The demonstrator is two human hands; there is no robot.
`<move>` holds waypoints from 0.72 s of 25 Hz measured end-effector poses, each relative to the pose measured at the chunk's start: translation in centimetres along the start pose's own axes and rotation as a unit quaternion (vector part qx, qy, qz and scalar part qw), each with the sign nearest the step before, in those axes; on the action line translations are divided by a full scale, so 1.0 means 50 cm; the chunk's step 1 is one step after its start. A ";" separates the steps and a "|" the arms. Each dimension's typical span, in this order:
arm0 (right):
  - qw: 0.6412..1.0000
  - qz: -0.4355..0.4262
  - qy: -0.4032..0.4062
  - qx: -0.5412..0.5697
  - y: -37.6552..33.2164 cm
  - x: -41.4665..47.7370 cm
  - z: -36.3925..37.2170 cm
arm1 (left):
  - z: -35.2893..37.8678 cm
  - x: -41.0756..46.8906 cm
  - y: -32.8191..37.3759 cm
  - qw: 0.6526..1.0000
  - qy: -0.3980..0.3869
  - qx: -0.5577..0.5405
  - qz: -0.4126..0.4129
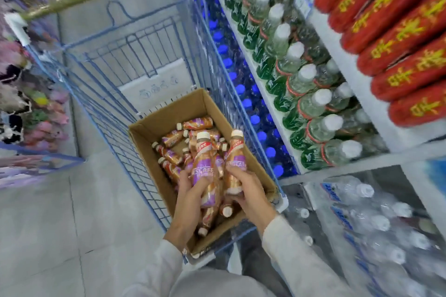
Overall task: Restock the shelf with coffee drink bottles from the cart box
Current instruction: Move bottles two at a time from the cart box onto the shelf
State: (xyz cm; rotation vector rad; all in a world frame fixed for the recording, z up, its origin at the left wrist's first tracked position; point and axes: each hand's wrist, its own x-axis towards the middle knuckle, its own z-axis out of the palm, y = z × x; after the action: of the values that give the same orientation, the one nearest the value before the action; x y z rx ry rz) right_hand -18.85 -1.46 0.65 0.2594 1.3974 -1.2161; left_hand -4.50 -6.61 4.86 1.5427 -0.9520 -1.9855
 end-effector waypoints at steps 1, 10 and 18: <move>0.999 -0.035 0.001 0.020 -0.031 -0.036 -0.003 | 0.024 -0.008 0.014 1.000 -0.021 0.003 0.016; 0.941 -0.329 0.067 0.047 -0.254 -0.409 -0.163 | 0.331 -0.155 0.171 0.948 -0.268 0.035 0.170; 0.848 -0.476 0.202 0.120 -0.252 -0.743 -0.418 | 0.623 -0.434 0.136 0.844 -0.495 0.049 0.199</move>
State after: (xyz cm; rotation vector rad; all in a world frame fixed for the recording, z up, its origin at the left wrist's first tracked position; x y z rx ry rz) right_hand -30.78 27.16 32.48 -0.0423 1.8127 -2.2667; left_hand -28.86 11.90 28.31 0.1682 -1.5901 -2.3843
